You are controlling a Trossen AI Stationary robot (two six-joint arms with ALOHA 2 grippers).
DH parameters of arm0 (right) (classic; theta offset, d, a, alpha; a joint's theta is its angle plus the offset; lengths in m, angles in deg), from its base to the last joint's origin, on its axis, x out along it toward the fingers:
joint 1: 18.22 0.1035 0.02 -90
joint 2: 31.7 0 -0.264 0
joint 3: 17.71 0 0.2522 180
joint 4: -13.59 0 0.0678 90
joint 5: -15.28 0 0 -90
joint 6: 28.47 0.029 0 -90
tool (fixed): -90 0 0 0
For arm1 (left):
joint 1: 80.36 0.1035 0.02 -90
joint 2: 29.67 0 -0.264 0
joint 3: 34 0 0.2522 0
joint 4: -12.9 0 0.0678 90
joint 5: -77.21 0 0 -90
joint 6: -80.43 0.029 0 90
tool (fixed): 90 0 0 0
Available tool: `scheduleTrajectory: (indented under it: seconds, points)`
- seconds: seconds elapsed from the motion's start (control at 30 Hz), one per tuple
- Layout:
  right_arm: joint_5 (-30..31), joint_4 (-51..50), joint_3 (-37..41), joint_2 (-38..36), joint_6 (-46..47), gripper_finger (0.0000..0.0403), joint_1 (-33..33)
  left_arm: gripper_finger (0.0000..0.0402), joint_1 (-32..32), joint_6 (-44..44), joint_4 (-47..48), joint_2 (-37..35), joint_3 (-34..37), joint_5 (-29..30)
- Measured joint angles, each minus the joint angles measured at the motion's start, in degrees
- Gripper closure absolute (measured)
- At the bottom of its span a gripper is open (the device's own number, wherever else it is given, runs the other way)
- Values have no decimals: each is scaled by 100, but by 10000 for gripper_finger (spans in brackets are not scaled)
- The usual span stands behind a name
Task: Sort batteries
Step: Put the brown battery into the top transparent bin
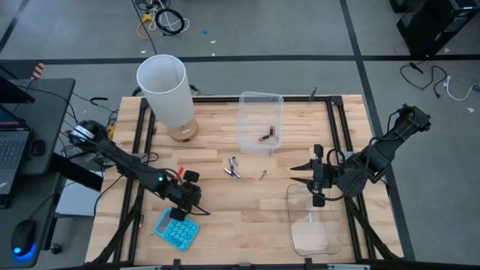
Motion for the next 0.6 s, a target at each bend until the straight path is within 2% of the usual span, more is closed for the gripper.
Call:
scheduleTrajectory:
  seconds: [0.6]
  points:
    - [0, 0, 0, 0, 0, 288, 0, 256, 0, 118, 232, 65, 0, 19]
